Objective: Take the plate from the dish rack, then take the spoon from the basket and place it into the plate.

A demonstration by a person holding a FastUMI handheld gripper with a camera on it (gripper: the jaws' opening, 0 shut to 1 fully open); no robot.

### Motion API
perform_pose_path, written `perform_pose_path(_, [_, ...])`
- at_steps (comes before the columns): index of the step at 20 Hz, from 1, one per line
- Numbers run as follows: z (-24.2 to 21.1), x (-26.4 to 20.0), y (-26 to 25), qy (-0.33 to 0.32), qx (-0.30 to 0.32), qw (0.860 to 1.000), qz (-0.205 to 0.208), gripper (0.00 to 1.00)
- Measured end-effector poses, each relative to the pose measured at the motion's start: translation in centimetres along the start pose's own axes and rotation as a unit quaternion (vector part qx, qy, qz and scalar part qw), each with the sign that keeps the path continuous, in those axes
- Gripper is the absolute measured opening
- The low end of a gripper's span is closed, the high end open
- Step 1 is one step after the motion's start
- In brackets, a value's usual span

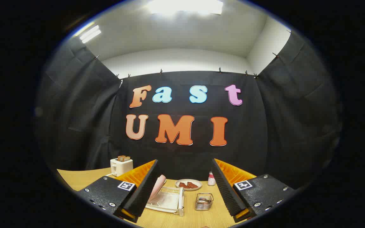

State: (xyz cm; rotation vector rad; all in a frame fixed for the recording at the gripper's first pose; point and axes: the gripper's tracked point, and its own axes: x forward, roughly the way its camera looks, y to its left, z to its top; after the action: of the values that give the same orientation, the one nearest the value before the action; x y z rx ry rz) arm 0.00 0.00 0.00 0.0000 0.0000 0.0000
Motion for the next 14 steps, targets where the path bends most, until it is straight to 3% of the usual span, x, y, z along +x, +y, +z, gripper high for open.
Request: perform_pose_path(14, [-0.7,1.4,-1.1,0.022,0.006,1.000,-0.011,0.98])
